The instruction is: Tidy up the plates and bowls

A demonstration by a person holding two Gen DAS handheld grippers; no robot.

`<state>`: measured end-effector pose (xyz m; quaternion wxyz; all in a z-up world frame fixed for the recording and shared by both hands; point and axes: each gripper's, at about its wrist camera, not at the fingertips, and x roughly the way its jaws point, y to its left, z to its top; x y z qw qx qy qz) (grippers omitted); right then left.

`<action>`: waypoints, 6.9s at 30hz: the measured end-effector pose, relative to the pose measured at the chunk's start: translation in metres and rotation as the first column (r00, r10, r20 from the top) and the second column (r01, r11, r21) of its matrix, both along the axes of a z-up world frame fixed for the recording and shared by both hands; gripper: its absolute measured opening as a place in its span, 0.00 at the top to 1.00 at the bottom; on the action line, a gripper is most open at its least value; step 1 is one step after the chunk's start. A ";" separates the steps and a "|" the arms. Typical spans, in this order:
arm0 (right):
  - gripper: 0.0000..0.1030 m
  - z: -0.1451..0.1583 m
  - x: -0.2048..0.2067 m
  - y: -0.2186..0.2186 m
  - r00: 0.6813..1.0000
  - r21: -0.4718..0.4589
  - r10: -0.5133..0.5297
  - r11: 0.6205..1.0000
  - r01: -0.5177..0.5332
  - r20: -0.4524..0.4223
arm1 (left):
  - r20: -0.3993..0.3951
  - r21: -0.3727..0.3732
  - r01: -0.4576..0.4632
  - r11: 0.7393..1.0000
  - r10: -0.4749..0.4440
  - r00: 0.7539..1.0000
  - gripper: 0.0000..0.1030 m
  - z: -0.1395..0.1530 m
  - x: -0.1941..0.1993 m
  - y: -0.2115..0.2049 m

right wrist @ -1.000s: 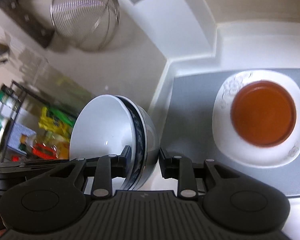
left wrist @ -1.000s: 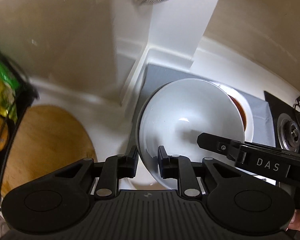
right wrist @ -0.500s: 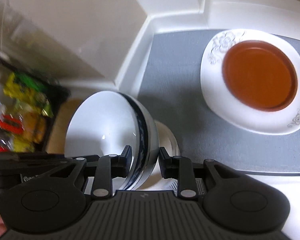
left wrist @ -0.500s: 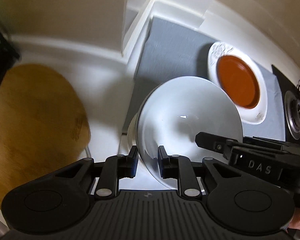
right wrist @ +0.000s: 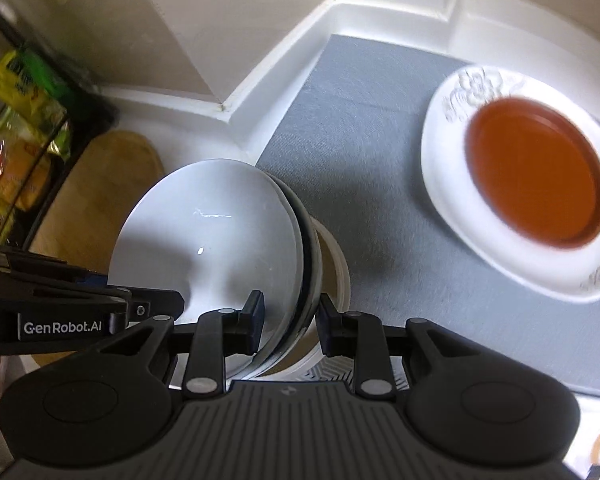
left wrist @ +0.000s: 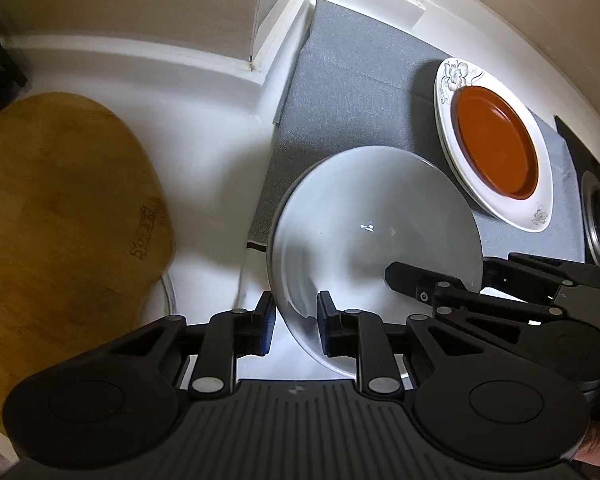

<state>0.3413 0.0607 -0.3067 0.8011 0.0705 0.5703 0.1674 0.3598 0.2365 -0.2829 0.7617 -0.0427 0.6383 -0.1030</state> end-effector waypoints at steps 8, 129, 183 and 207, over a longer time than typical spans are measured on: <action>0.62 0.001 0.013 -0.012 0.995 0.076 -0.007 0.997 0.015 -0.095 | -0.029 -0.076 -0.031 0.997 0.029 0.999 0.78 -0.004 0.002 0.014; 0.57 -0.039 0.053 -0.263 0.817 0.370 -0.568 0.742 0.559 -0.095 | 0.022 -0.172 0.255 0.952 -0.255 0.967 0.59 -0.016 0.161 -0.200; 0.00 0.246 -0.381 -0.177 0.842 0.036 -0.459 0.882 0.469 0.283 | 0.537 0.227 0.045 0.973 -0.164 0.827 0.03 0.276 -0.359 -0.211; 0.00 0.246 -0.410 -0.176 0.856 0.036 -0.441 0.893 0.449 0.269 | 0.526 0.249 0.015 0.968 -0.148 0.837 0.03 0.276 -0.393 -0.210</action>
